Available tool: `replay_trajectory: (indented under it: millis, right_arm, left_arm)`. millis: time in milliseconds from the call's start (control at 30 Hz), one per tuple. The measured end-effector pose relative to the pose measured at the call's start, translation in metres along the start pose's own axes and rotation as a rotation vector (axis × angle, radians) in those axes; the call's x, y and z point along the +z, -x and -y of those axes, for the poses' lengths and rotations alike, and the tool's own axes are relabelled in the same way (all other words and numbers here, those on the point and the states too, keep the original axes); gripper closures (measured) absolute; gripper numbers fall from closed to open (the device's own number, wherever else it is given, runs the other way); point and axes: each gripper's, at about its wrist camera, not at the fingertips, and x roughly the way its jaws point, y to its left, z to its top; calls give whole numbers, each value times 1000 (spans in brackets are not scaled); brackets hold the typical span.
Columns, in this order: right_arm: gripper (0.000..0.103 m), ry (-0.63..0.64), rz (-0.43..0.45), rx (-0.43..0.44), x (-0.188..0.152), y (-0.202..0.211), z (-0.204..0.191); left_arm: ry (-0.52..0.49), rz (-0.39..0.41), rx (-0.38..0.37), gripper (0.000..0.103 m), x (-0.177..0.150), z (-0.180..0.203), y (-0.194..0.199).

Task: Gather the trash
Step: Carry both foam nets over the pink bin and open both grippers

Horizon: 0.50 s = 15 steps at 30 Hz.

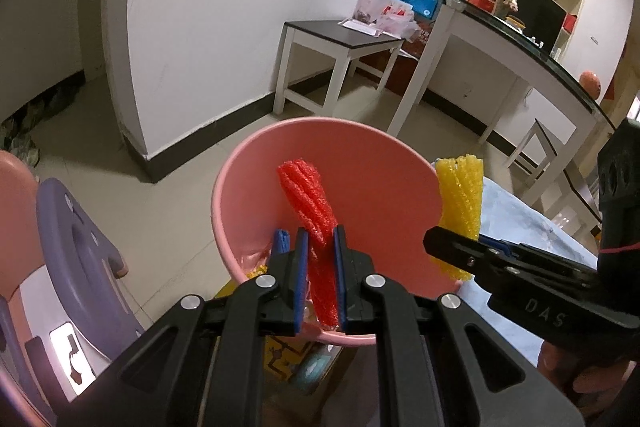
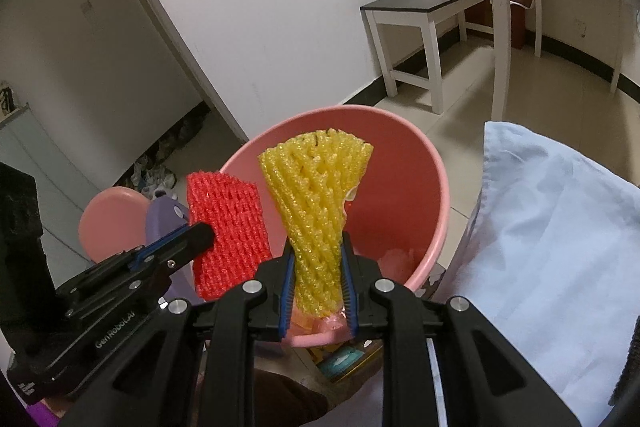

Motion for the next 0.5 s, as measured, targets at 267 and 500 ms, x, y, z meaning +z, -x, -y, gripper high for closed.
replay_trajectory:
  millis: [267,500]
  right_arm:
    - [67,-20,-5,-6,1,-6,3]
    - [58,-14,-4,-10,1,-6,5]
  left_arm:
    - [7,-11,-9,76,-1,-8,-3]
    - [19,-14,-7,71,0,-10,-4]
